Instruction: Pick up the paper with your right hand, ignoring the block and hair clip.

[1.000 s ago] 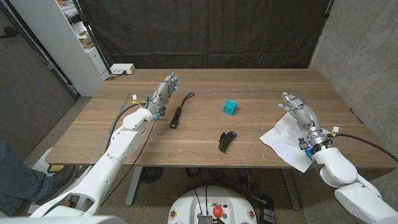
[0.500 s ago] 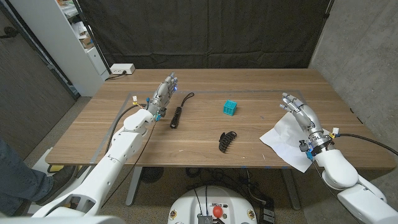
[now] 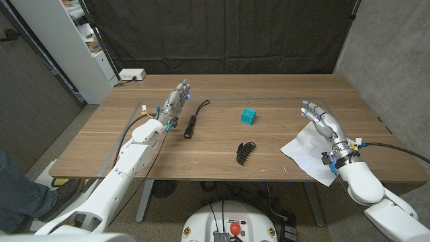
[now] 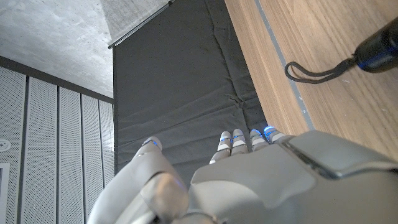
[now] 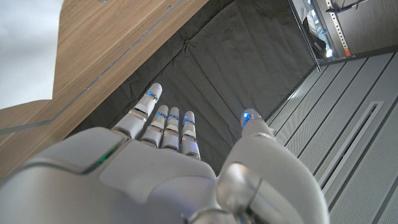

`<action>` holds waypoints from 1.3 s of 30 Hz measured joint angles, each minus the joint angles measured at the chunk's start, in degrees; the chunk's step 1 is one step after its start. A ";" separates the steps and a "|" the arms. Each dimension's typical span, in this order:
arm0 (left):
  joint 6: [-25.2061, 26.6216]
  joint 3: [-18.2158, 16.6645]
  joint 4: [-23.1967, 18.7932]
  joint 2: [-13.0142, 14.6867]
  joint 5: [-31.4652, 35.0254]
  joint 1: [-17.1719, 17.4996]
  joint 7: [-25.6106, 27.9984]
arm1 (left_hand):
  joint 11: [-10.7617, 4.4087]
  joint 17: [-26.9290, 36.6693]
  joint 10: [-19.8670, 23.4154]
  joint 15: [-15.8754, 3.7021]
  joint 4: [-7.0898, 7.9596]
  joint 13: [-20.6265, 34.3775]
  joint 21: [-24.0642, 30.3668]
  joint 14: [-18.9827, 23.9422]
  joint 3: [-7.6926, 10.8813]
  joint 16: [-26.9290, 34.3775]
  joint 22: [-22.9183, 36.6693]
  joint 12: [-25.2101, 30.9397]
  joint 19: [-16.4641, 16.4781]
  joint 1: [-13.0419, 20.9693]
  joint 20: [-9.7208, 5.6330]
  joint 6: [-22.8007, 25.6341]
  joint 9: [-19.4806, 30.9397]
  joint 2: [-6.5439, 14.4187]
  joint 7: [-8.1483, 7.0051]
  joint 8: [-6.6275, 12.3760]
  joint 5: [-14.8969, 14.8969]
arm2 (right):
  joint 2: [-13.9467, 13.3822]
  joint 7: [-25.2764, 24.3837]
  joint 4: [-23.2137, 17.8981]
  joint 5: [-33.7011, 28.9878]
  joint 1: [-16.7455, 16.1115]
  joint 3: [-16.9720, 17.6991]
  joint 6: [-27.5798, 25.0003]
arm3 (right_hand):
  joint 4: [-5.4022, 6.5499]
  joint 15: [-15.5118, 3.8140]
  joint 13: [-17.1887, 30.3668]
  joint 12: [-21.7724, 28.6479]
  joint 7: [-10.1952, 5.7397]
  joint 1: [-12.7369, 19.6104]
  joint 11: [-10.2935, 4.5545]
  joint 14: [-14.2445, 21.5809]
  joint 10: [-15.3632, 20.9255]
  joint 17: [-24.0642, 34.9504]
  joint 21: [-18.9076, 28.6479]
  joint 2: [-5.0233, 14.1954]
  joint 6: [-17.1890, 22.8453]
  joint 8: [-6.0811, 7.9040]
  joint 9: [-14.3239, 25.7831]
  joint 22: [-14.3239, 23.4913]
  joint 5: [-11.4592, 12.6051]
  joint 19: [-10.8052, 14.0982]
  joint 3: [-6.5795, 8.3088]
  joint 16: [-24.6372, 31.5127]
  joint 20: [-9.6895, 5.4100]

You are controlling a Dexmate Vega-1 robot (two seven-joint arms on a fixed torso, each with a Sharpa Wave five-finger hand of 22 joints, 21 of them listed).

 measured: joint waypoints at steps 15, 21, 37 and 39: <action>0.00 -0.66 -0.43 0.17 -0.38 0.53 0.02 | 0.00 0.00 0.00 0.00 0.00 0.00 0.00 0.00 0.00 0.00 0.00 0.00 0.30 0.00 0.30 0.00 0.00 0.00 0.00 0.00 0.00 | -0.38 -2.63 -3.11 -8.83 -1.41 0.86 -4.54 | -0.24 -0.31 -0.01 0.00 0.00 0.00 0.01 0.31 -0.01 0.01 -0.43 0.00 -0.01 0.00 0.00 0.00 0.45 0.21 0.25 0.00 -0.21; 0.00 -0.74 -0.43 0.18 -0.50 0.54 -0.12 | 0.00 0.00 0.00 0.00 0.00 0.00 0.00 0.00 0.00 0.00 0.00 0.00 0.30 0.00 0.29 0.31 0.00 0.00 0.32 0.00 0.00 | -0.35 -3.62 -4.53 -11.97 -2.29 1.30 -6.36 | -0.24 -0.30 -0.01 0.00 0.00 0.40 0.01 0.30 -0.01 0.01 -0.43 -0.40 -0.01 0.00 0.00 0.00 0.45 0.41 0.25 0.00 -0.41; -0.03 -0.84 0.94 0.10 -0.59 -0.44 -0.82 | 0.00 0.00 0.00 0.00 0.01 0.00 -0.19 0.00 0.01 0.00 0.00 0.00 0.30 0.00 0.29 0.30 0.00 0.00 0.31 0.00 0.00 | -0.30 -4.89 -7.86 -18.78 -4.10 2.57 -11.65 | -0.65 -0.43 -0.02 0.00 -0.21 0.70 0.02 0.43 -0.02 0.01 -0.65 -0.09 0.20 0.00 0.00 0.00 0.45 0.74 0.18 0.00 -0.11; -0.09 -0.84 1.22 0.01 -0.59 -0.64 -0.87 | 0.00 0.00 0.00 0.00 -0.09 0.00 -0.22 0.00 -0.10 0.00 0.00 0.00 0.30 0.00 0.29 0.30 0.00 0.00 0.31 0.00 0.00 | -0.39 -4.92 -8.31 -19.56 -4.37 2.77 -12.42 | -0.73 -0.62 -0.02 0.00 -0.21 0.70 0.02 0.62 -0.02 0.01 -0.65 -0.09 0.20 0.00 0.00 0.00 0.79 0.97 0.26 0.00 -0.34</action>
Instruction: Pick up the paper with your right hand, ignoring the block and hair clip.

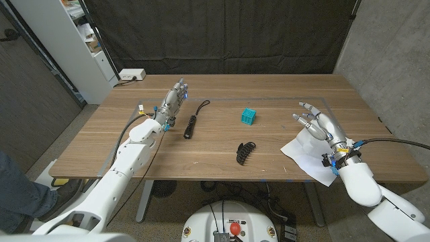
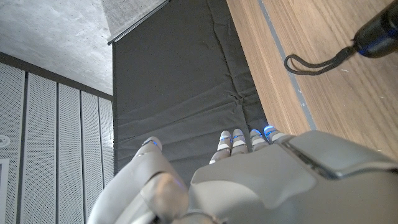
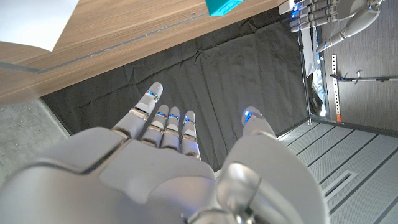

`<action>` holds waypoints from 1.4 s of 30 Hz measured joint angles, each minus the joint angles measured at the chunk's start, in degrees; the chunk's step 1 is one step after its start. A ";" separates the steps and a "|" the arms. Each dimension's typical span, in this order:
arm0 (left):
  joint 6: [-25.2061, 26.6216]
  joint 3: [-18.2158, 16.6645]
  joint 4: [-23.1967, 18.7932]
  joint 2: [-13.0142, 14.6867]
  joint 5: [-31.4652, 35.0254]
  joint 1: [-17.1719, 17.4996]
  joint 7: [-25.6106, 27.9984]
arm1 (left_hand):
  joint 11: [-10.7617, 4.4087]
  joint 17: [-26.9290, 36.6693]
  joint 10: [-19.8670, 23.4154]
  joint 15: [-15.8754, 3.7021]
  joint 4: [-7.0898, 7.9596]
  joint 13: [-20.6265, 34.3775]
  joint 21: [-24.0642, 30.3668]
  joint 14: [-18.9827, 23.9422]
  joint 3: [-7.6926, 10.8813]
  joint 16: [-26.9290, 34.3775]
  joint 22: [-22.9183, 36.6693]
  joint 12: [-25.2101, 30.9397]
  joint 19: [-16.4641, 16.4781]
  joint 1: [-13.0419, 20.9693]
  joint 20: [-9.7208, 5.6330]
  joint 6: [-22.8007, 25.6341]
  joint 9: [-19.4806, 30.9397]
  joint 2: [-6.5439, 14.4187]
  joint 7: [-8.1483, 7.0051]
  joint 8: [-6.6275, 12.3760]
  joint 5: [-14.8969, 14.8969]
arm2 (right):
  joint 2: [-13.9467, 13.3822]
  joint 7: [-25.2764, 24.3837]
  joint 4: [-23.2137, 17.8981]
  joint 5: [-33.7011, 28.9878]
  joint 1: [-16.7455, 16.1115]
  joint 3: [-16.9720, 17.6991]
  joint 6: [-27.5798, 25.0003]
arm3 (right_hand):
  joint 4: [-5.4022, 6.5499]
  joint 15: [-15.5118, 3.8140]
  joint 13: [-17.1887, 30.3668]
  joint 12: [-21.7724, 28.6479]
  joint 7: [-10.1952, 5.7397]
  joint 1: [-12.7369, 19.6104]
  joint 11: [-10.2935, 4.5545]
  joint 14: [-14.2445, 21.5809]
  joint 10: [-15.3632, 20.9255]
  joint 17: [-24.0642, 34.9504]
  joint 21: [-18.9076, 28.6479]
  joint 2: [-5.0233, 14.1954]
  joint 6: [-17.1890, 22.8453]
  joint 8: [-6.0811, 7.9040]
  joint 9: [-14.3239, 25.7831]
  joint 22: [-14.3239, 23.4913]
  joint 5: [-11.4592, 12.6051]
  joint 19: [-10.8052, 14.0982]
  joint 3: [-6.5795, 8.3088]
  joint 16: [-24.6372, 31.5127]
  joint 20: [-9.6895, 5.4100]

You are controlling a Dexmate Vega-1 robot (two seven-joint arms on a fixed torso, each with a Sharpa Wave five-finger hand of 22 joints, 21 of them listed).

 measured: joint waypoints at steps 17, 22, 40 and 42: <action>-1.25 0.35 2.25 -1.17 0.01 -1.50 -0.47 | -0.21 0.00 0.22 0.00 -0.13 0.00 0.00 0.00 -0.13 0.00 0.30 0.00 -0.31 0.00 0.30 0.00 0.00 0.00 0.00 0.00 0.00 | -0.48 0.27 -3.26 -5.22 -2.39 1.75 -4.67 | -1.88 0.33 -0.01 0.00 -0.32 2.64 0.00 0.73 0.00 -0.29 -0.44 -0.08 0.32 0.00 0.00 0.00 0.54 2.61 0.93 0.00 1.68; -1.37 0.35 2.29 -1.30 0.04 -1.53 -0.40 | -0.21 0.00 0.22 0.00 -0.13 0.00 0.00 0.00 -0.13 0.00 0.29 0.00 -0.31 0.23 0.30 0.00 0.00 0.23 0.00 0.00 0.00 | -0.75 0.84 -4.10 -6.80 -3.32 2.39 -5.71 | -1.97 0.30 -0.01 0.00 -0.62 3.07 0.01 0.70 0.44 -0.29 -0.44 -0.07 0.62 0.00 0.14 0.00 0.54 3.01 1.02 0.00 2.09; -1.29 0.41 1.92 -1.20 0.12 -1.30 -0.27 | -0.21 0.00 0.22 0.00 -0.13 0.00 -0.22 0.00 -0.13 0.00 0.28 0.00 -0.07 -0.06 0.53 0.31 0.00 0.52 -0.32 0.00 0.00 | -1.31 3.60 -7.37 -12.56 -6.88 4.38 -9.83 | -2.75 0.51 -0.01 0.45 -1.54 3.82 0.10 0.91 1.33 -0.27 -2.02 -0.82 1.95 0.22 0.13 0.00 0.63 2.07 1.01 0.00 3.45; -1.24 0.43 1.76 -1.16 0.15 -1.22 -0.26 | -0.21 0.00 0.21 0.00 -0.13 0.00 -0.22 0.00 -0.13 0.00 0.28 0.00 -0.08 -0.06 0.53 0.32 0.00 0.52 -0.32 0.00 0.00 | -1.36 4.14 -7.63 -13.18 -7.12 4.51 -10.39 | -2.98 0.51 0.27 0.45 -1.74 4.14 0.10 0.91 1.33 -0.27 -2.27 -1.14 2.16 0.22 0.14 0.00 0.88 1.86 1.24 0.00 3.66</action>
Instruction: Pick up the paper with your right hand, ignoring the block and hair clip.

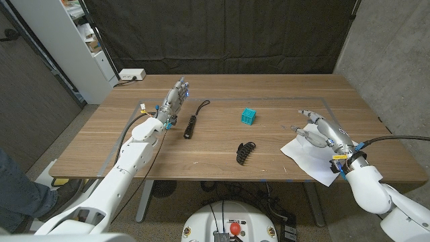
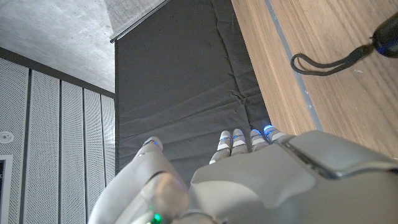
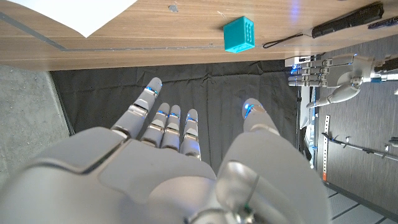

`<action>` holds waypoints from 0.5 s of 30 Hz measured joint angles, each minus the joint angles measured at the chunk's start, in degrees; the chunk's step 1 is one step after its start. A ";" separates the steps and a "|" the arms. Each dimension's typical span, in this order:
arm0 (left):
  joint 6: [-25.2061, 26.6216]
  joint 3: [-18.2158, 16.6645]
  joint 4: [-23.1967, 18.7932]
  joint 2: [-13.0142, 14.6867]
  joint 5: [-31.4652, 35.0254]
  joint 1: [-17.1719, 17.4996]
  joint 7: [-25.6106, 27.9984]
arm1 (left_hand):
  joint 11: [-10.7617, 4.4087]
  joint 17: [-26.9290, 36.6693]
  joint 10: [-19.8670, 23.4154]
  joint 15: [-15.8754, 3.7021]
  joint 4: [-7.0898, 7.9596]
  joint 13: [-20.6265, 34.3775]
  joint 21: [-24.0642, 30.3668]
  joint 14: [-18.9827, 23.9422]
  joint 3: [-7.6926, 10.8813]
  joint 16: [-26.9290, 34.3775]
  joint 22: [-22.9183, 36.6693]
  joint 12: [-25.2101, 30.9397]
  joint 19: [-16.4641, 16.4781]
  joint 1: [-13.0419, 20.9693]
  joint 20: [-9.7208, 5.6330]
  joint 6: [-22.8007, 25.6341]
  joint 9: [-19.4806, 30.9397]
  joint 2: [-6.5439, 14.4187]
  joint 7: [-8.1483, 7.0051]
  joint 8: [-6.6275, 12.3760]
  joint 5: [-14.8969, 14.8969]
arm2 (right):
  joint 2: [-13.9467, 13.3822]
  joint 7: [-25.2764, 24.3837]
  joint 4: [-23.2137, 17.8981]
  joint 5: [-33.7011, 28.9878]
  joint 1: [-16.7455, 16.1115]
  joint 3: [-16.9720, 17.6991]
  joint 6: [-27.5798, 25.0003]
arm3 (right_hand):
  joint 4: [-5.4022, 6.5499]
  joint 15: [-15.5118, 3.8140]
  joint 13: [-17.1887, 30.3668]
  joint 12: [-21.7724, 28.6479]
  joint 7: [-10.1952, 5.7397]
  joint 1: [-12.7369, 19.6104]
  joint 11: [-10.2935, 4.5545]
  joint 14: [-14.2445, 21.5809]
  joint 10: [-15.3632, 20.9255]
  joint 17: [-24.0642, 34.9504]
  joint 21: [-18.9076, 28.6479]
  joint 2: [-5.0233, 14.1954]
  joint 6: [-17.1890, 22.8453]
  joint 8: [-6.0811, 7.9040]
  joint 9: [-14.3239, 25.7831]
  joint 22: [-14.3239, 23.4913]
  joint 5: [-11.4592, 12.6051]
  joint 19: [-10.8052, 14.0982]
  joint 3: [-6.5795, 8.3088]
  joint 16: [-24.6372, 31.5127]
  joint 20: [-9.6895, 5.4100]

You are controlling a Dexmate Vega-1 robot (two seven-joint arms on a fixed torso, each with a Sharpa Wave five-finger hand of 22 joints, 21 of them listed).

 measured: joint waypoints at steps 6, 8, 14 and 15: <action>0.39 0.02 -0.48 0.10 0.09 0.17 0.23 | 0.00 0.00 0.00 0.00 0.00 0.00 0.00 0.00 0.00 0.00 0.00 0.00 0.00 0.00 -0.01 0.00 0.00 0.00 0.00 0.00 0.00 | -0.13 1.08 -0.64 -1.18 -0.65 0.42 -0.93 | -0.24 0.73 0.02 0.00 -0.43 0.36 -0.31 -0.12 0.32 0.00 -1.87 -0.36 -0.43 0.00 0.00 0.00 0.44 -2.79 -0.24 0.00 1.69; 0.48 0.03 -0.70 0.15 0.14 0.24 0.37 | 0.00 0.00 0.00 0.00 0.00 0.00 0.00 0.00 0.00 0.00 0.00 0.00 0.00 0.00 -0.01 0.00 0.00 0.00 0.00 0.00 0.00 | -0.15 1.49 -0.87 -1.61 -0.90 0.58 -1.23 | -0.24 0.95 0.02 0.00 -0.67 0.36 -0.33 0.10 0.29 0.00 -2.58 -0.36 -0.19 0.00 0.00 0.00 0.68 -4.22 -0.24 0.00 1.86; 0.80 0.03 -1.30 0.22 0.18 0.58 0.65 | 0.00 0.00 0.00 0.00 -0.17 0.00 0.00 0.00 -0.18 0.00 -0.01 0.00 -0.01 0.11 -0.01 0.32 0.00 0.11 0.32 0.00 0.00 | -0.22 2.54 -1.28 -2.95 -1.42 0.83 -2.22 | -0.24 1.13 0.29 0.00 -1.55 0.36 -0.84 0.29 0.39 0.15 -4.20 -1.14 0.08 0.00 0.00 0.00 1.49 -9.01 -0.24 0.00 2.73; 0.84 0.03 -1.33 0.23 0.18 0.60 0.72 | 0.00 0.00 0.00 0.00 -0.18 0.00 0.00 0.00 -0.19 0.00 -0.01 0.00 -0.15 0.17 0.12 0.32 0.00 0.17 0.32 0.00 0.00 | -0.25 2.66 -1.55 -3.05 -1.69 0.98 -2.32 | -0.24 1.13 0.29 0.00 -1.68 0.36 -0.95 0.29 0.50 0.15 -4.28 -1.14 0.21 0.00 0.00 0.00 1.71 -9.55 -0.23 0.00 3.14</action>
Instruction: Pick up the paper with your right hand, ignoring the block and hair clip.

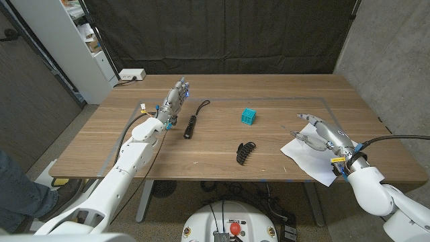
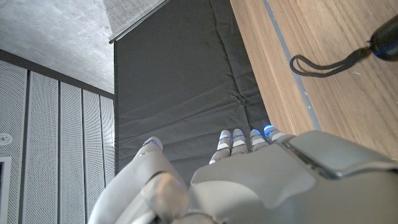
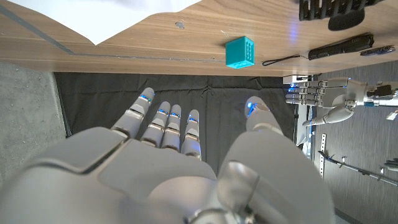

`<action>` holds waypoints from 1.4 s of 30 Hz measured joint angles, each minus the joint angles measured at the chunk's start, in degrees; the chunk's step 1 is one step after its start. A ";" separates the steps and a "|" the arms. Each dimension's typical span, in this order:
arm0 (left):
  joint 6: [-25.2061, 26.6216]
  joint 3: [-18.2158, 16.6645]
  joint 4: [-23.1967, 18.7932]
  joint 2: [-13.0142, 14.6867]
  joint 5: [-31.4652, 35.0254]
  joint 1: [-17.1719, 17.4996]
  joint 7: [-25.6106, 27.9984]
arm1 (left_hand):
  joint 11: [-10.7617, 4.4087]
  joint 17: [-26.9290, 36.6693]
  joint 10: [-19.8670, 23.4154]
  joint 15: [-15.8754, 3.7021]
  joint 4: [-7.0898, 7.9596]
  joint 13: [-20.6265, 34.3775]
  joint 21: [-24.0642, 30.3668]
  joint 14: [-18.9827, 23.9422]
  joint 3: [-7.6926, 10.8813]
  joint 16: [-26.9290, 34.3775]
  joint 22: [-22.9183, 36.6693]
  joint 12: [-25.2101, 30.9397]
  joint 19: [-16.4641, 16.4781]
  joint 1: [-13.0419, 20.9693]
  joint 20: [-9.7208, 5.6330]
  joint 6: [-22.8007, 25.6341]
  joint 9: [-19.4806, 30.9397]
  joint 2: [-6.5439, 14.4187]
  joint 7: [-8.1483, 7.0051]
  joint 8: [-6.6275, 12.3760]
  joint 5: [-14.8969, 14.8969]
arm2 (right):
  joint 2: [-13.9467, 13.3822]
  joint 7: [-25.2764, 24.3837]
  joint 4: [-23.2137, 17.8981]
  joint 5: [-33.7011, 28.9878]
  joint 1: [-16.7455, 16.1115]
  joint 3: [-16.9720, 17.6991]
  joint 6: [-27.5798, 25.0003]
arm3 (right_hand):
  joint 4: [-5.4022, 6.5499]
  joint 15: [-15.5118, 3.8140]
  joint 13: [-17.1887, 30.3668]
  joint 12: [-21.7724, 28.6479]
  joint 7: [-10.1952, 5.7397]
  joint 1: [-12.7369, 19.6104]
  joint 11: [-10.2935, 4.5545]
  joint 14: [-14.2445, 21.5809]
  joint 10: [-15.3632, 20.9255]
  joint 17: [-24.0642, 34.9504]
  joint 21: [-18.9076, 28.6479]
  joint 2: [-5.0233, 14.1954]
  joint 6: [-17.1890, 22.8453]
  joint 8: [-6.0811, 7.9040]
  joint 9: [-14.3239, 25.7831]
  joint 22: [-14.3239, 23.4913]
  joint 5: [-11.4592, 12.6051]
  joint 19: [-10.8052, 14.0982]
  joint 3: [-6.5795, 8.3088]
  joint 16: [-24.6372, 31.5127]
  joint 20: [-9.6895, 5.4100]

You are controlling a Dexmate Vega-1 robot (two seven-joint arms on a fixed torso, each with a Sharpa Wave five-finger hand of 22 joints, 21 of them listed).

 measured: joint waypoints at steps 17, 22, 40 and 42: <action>0.03 0.51 -0.62 -0.35 0.02 0.41 0.28 | 0.00 0.00 0.00 0.00 0.00 0.00 0.00 0.00 0.00 0.00 -0.01 0.00 0.03 0.06 0.40 0.31 0.00 0.06 0.30 0.00 0.00 | -0.19 5.71 -4.03 -4.14 -3.46 2.23 -5.31 | 0.00 2.98 0.26 -0.34 -1.41 0.29 -1.84 -1.74 -0.83 -0.01 0.23 -0.74 0.18 0.00 0.26 0.00 1.07 -2.31 0.00 -0.73 5.44; 0.05 0.54 -1.00 -0.36 0.03 0.69 0.49 | 0.00 0.00 0.00 0.00 0.01 0.00 0.00 0.00 0.01 0.00 -0.01 0.00 0.03 0.06 0.40 0.30 0.00 0.06 0.30 0.00 -0.22 | -0.02 6.95 -4.84 -5.54 -4.19 2.68 -6.39 | 0.00 3.40 0.26 -0.59 -1.63 0.29 -1.67 -2.17 -1.01 -0.03 0.23 -0.74 0.40 -0.01 0.26 0.00 1.06 -2.20 0.00 -0.73 5.95; 0.27 0.43 -2.36 -0.30 0.04 1.86 1.39 | 0.00 0.00 0.00 0.00 -0.14 0.00 -0.21 0.00 -0.14 0.00 -0.01 0.00 0.12 0.06 0.91 0.30 0.00 0.05 0.30 0.00 -0.22 | -0.20 13.07 -7.47 -10.54 -5.02 3.07 -11.30 | -0.82 5.94 0.10 -1.47 -2.61 2.94 0.76 -5.98 -6.92 -0.43 0.45 -2.31 -5.82 -1.93 0.11 0.00 2.80 -3.77 0.34 -1.35 7.26; 0.28 0.43 -2.39 -0.29 0.03 1.91 1.42 | 0.00 0.00 0.00 0.00 -0.14 0.00 -0.21 0.00 -0.14 0.00 -0.01 0.00 0.12 0.06 0.91 0.30 0.00 0.06 0.30 0.00 -0.22 | -0.31 14.30 -7.79 -11.23 -4.97 2.97 -12.39 | -0.88 6.21 0.10 -1.47 -2.48 3.21 1.10 -6.26 -7.58 -0.43 0.45 -2.58 -6.97 -2.12 0.11 0.00 2.84 -3.86 0.40 -1.35 7.16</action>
